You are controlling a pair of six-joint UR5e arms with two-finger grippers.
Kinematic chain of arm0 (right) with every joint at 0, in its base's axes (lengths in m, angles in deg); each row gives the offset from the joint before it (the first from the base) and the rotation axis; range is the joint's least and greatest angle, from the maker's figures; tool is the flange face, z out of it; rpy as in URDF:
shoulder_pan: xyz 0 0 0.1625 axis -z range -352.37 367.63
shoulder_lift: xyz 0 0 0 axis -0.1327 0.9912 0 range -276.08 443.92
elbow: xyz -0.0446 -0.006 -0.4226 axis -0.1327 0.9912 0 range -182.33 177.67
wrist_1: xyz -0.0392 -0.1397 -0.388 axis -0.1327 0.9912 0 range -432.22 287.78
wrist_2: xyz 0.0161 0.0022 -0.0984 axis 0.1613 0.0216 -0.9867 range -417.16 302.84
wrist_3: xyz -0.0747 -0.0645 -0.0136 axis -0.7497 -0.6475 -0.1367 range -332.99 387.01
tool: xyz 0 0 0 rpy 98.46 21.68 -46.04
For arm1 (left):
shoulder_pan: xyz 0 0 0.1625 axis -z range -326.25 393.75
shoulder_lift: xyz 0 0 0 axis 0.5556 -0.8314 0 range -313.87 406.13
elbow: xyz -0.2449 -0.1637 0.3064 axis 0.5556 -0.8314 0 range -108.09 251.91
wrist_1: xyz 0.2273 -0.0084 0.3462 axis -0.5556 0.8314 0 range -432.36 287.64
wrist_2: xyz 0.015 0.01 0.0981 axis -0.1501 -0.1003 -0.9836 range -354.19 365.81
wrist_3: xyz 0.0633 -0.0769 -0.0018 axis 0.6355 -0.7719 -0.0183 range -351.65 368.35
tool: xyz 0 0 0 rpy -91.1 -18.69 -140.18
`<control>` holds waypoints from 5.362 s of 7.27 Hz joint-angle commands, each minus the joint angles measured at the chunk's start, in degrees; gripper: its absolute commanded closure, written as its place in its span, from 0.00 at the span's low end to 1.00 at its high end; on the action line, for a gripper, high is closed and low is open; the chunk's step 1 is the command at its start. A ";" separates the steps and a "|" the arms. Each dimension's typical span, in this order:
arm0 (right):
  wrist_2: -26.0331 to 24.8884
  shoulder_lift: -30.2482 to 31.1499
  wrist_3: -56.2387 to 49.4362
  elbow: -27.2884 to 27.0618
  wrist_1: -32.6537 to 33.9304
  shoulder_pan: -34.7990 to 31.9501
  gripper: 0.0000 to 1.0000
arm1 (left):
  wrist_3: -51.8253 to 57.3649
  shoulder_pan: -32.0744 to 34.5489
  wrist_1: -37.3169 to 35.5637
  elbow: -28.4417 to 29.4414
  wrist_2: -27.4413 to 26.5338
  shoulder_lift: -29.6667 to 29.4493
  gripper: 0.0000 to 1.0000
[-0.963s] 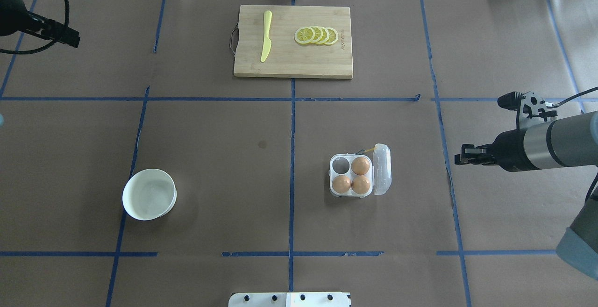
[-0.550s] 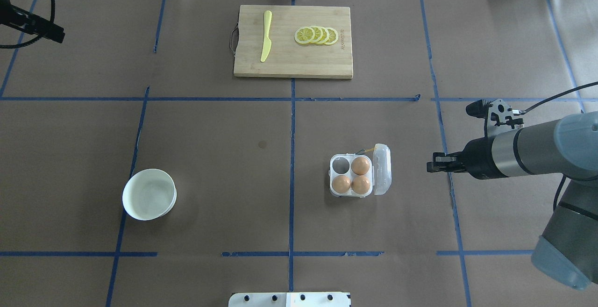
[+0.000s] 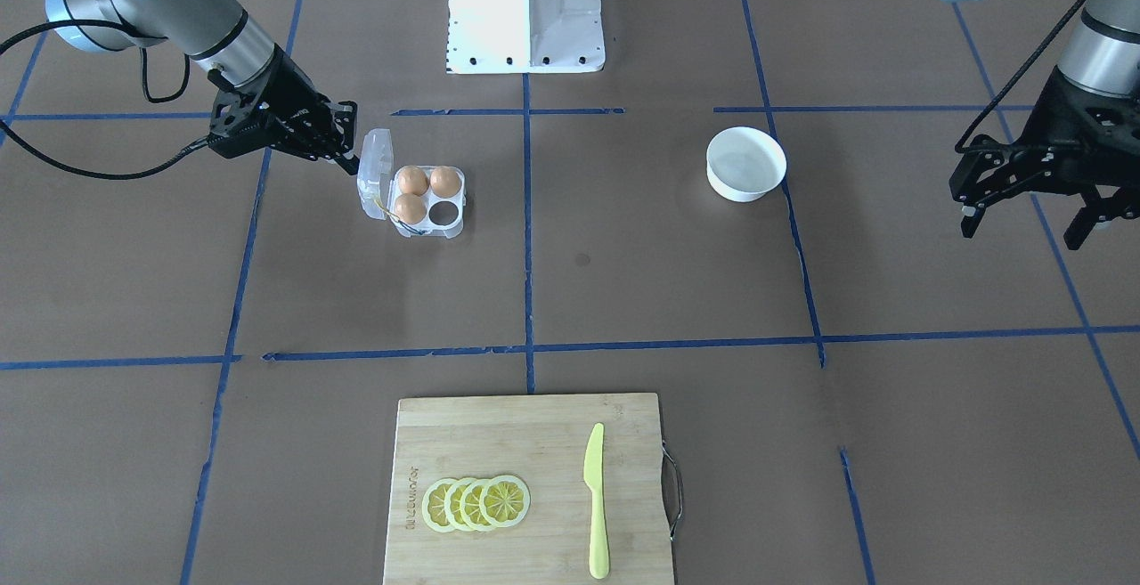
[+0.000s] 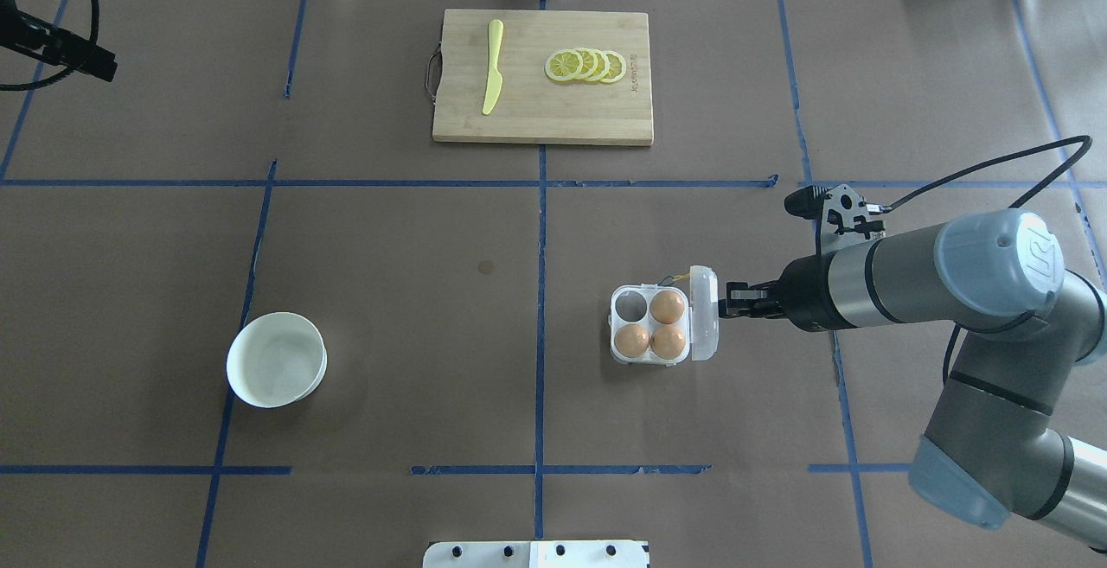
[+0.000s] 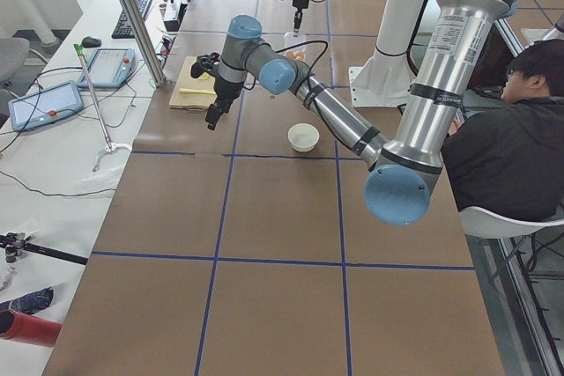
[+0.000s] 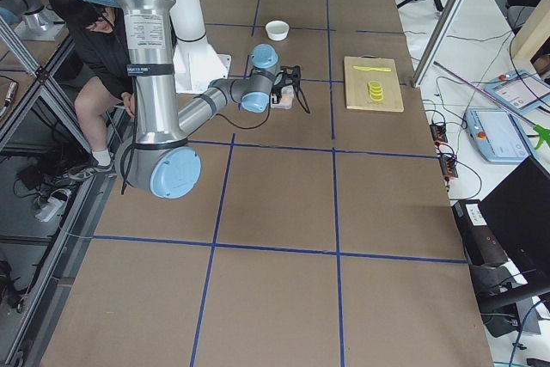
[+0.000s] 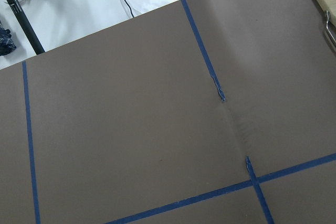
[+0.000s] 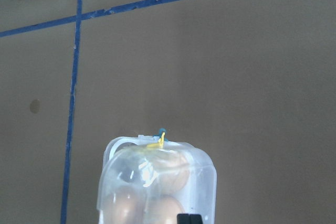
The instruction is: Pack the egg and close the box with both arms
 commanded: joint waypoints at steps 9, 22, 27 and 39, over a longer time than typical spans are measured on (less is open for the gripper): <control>3.31 -14.22 1.36 -5.48 22.18 -7.43 0.01 | 15.28 8.94 5.93 8.29 6.68 4.46 0.00; 23.59 13.97 -73.09 6.63 41.75 -55.19 0.00 | 27.75 19.96 21.24 24.05 14.88 17.40 0.00; 18.90 15.90 -74.75 6.82 42.28 -55.28 0.00 | 27.66 19.96 16.94 24.13 21.59 21.50 0.00; 25.40 15.47 -75.73 7.78 41.84 -58.45 0.00 | 29.15 24.97 7.71 18.07 20.15 17.66 0.00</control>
